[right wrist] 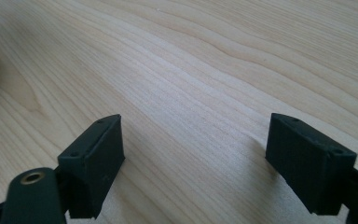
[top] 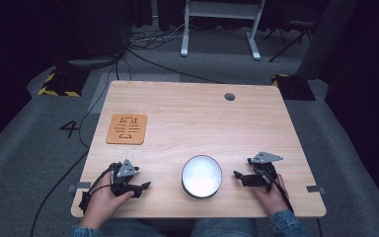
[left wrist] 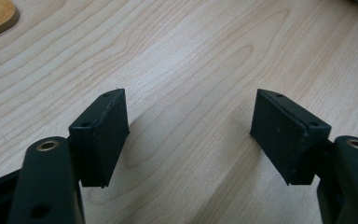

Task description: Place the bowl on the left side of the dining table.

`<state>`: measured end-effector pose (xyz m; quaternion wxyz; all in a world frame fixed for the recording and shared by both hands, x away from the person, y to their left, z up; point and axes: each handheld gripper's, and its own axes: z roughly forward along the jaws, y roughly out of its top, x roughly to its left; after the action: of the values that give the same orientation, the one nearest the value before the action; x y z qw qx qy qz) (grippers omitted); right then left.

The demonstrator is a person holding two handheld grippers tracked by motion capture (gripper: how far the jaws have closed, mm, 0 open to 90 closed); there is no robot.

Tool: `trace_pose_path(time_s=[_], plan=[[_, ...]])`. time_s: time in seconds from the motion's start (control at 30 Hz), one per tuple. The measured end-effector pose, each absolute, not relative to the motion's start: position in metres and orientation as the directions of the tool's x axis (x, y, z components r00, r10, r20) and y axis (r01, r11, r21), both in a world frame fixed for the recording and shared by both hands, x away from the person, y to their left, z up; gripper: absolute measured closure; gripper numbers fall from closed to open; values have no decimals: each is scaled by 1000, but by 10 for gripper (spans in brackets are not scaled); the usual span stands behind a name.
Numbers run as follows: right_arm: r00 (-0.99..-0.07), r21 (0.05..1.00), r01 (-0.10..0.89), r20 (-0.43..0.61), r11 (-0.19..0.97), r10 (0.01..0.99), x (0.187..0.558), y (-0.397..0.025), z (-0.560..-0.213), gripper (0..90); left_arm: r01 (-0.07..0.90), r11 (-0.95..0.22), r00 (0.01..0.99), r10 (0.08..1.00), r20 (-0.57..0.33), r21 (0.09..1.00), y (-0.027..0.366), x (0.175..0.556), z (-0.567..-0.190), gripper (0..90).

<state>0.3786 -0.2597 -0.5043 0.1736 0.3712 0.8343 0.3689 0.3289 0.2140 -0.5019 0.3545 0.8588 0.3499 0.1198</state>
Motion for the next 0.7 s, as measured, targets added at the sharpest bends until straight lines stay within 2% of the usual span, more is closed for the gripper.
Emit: trace_pose_path(time_s=[0.23, 0.7], plan=[[-664, 744, 491, -16, 452, 747, 379, -260, -504, 195, 514, -502, 718, 695, -30, 696, 214, 327, -492, 305], [-662, 745, 492, -16, 451, 749, 378, -260, -504, 195, 513, -483, 729, 682, -63, 710, 204, 324, -461, 326]])
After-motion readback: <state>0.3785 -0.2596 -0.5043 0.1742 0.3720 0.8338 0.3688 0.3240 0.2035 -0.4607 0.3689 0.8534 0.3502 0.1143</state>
